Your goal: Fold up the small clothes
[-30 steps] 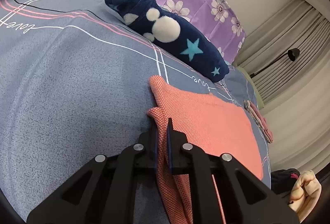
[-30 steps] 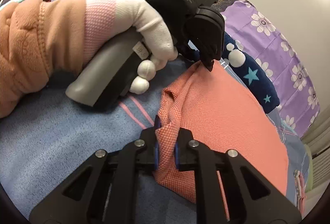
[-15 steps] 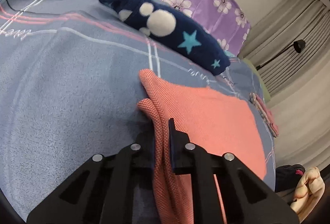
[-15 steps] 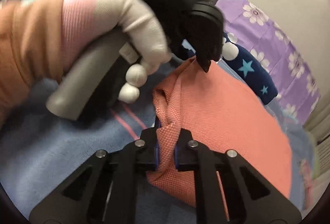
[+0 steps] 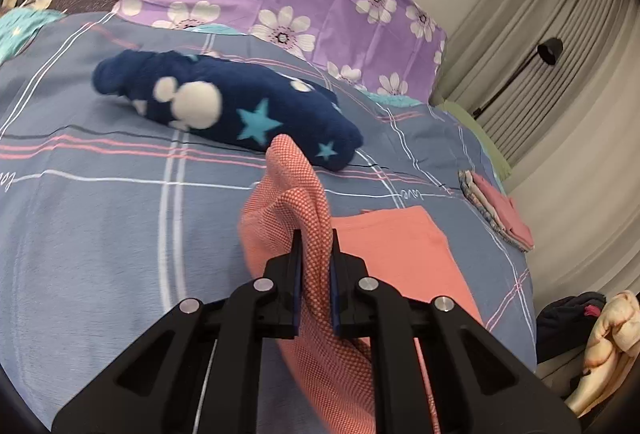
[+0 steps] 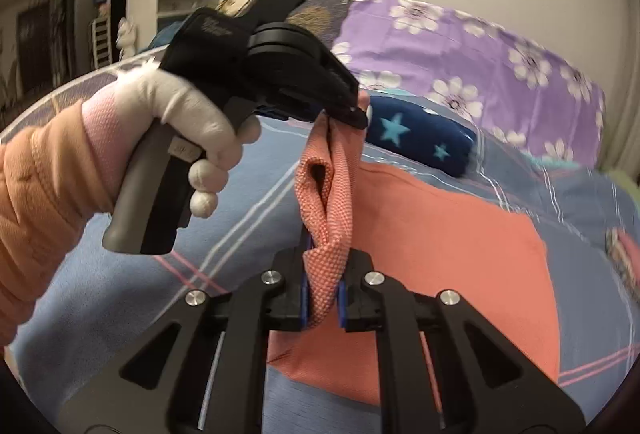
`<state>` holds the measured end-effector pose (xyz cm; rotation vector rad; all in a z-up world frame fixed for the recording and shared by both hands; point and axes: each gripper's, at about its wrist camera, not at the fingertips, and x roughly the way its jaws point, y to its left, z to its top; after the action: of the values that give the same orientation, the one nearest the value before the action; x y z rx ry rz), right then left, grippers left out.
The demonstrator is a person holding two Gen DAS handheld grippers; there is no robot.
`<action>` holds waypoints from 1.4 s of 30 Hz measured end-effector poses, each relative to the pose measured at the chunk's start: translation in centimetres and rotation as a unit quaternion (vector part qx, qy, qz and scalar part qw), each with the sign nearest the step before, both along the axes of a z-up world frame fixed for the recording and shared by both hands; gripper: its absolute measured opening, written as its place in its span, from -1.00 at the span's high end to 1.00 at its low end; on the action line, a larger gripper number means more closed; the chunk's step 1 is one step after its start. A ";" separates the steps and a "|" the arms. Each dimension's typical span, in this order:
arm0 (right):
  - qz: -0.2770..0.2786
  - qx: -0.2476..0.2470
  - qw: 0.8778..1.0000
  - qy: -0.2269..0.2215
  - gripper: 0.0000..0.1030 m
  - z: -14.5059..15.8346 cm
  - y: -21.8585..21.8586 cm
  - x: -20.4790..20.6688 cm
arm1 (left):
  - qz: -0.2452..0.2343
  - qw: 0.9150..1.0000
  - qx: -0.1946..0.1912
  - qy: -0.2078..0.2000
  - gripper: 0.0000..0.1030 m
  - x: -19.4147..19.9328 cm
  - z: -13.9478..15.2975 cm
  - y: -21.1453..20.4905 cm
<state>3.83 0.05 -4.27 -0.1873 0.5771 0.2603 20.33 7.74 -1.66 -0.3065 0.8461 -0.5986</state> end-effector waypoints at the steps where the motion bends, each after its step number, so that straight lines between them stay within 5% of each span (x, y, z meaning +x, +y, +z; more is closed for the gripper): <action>1: -0.004 0.006 1.000 0.002 0.81 0.1 -0.5 0.0 | -0.002 1.000 0.008 -0.001 0.80 -0.1 0.3 -1.1; 14: -0.059 0.125 0.990 0.034 0.79 0.1 -11.9 -2.0 | -0.041 0.997 0.060 -0.004 0.80 -0.8 2.1 -12.9; 24: -0.111 0.202 0.970 0.079 0.79 -2.8 -19.7 -3.6 | -0.078 0.989 0.128 0.010 0.81 -0.9 -0.6 -23.2; 30: -0.120 0.262 0.953 0.097 0.79 -4.6 -22.5 -3.7 | -0.083 0.982 0.167 0.006 0.81 -0.8 -1.9 -26.3; 42: -0.130 0.303 0.940 0.087 0.79 -4.7 -24.4 -4.2 | -0.080 0.976 0.203 0.000 0.82 -0.4 -2.8 -28.9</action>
<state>-0.40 -24.35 -8.99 0.5108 0.6634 0.1883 19.98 -21.14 -4.46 0.1348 0.9757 -0.5586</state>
